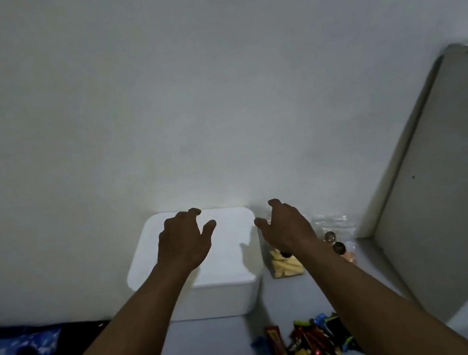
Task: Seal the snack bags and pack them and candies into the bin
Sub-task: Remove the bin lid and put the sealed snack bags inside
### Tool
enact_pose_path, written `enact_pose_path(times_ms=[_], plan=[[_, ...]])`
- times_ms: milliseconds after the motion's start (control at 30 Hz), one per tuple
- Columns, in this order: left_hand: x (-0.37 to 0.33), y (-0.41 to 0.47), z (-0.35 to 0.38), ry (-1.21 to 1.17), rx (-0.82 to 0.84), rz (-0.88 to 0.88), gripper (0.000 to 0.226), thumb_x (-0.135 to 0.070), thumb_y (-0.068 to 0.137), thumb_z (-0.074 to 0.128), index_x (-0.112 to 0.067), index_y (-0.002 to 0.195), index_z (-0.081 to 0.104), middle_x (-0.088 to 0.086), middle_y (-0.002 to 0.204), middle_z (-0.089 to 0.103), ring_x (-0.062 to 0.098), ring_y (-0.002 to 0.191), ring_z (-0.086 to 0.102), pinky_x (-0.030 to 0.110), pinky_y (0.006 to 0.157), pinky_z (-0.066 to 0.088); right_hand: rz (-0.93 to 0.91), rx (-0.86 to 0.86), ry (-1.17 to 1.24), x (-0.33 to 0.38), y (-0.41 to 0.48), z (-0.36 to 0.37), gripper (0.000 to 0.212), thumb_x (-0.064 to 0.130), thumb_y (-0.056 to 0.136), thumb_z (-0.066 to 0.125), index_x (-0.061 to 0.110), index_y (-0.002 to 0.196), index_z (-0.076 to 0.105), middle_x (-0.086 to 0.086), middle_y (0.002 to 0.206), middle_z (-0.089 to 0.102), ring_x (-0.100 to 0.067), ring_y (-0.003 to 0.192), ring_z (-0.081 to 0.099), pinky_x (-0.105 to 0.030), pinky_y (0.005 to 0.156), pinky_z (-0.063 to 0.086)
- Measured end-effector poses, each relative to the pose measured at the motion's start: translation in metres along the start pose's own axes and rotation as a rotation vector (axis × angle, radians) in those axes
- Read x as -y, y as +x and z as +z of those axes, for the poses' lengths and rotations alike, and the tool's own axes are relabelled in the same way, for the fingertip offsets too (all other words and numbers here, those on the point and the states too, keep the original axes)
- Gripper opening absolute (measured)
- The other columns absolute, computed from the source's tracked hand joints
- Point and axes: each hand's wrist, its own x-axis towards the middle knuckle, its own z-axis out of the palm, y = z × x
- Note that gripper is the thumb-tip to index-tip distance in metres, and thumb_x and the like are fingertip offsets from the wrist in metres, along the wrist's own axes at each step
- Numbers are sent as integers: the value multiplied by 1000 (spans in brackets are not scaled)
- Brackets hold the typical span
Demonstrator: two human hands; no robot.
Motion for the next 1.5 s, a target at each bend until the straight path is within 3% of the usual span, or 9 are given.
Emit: enact_pose_path(times_ms=[167, 367, 467, 567, 633, 767, 1133, 1300, 1500], plan=[[81, 19, -11, 31, 37, -1, 61, -53, 92, 53, -21, 144, 44, 8, 148, 45, 31, 139, 36, 43, 109, 37, 63, 18, -39, 37, 1, 45, 58, 49, 93, 52, 12, 136, 42, -15, 133, 53, -35, 122, 53, -45, 100, 45], [150, 39, 8, 127, 188, -131, 93, -60, 90, 51, -20, 157, 1, 18, 163, 4, 37, 150, 5, 51, 120, 15, 188, 62, -70, 41, 9, 80, 72, 52, 94, 54, 8, 147, 31, -18, 145, 42, -36, 133, 42, -39, 102, 38], [169, 45, 22, 90, 265, -235, 108, -65, 85, 55, -17, 155, -13, 19, 163, -2, 39, 149, 7, 53, 119, 17, 264, 103, -26, 33, 16, 93, 84, 57, 92, 55, 3, 149, 24, -19, 151, 38, -33, 139, 38, -37, 106, 36], [183, 50, 34, -121, 345, -335, 118, -60, 82, 64, -13, 153, -18, 21, 162, 6, 39, 146, 23, 48, 116, 27, 328, 145, 39, 28, 20, 104, 89, 56, 88, 62, -1, 147, 27, -16, 147, 46, -29, 134, 46, -30, 99, 39], [186, 53, 39, -217, 364, -358, 118, -55, 82, 68, -8, 154, -14, 22, 159, 19, 37, 142, 32, 42, 113, 33, 369, 133, 102, 25, 23, 110, 86, 51, 83, 72, 0, 142, 37, -14, 141, 53, -27, 127, 52, -28, 94, 41], [186, 59, 45, -333, 277, -366, 103, -40, 76, 80, -3, 151, 20, 20, 146, 42, 37, 130, 46, 42, 105, 41, 439, 65, 230, 24, 33, 114, 74, 37, 71, 86, 1, 126, 52, -11, 123, 64, -25, 113, 61, -24, 78, 42], [185, 53, 43, -396, 204, -378, 87, -40, 71, 83, -11, 141, 40, 13, 133, 56, 36, 117, 56, 45, 96, 47, 479, -49, 325, 28, 41, 119, 88, 27, 65, 90, 1, 132, 38, -16, 133, 52, -32, 122, 52, -29, 83, 41], [182, 46, 36, -386, 86, -392, 98, -66, 56, 71, -18, 137, 44, 10, 127, 59, 36, 113, 58, 52, 93, 51, 430, -72, 279, 38, 35, 112, 95, 36, 68, 86, 9, 142, 33, -15, 143, 39, -36, 134, 39, -42, 103, 39], [185, 52, 32, -365, 95, -414, 104, -74, 47, 60, -22, 136, 48, 11, 121, 62, 37, 109, 59, 52, 89, 53, 360, -76, 332, 32, 31, 102, 91, 31, 68, 86, 14, 143, 35, -15, 141, 43, -34, 131, 41, -38, 100, 40]])
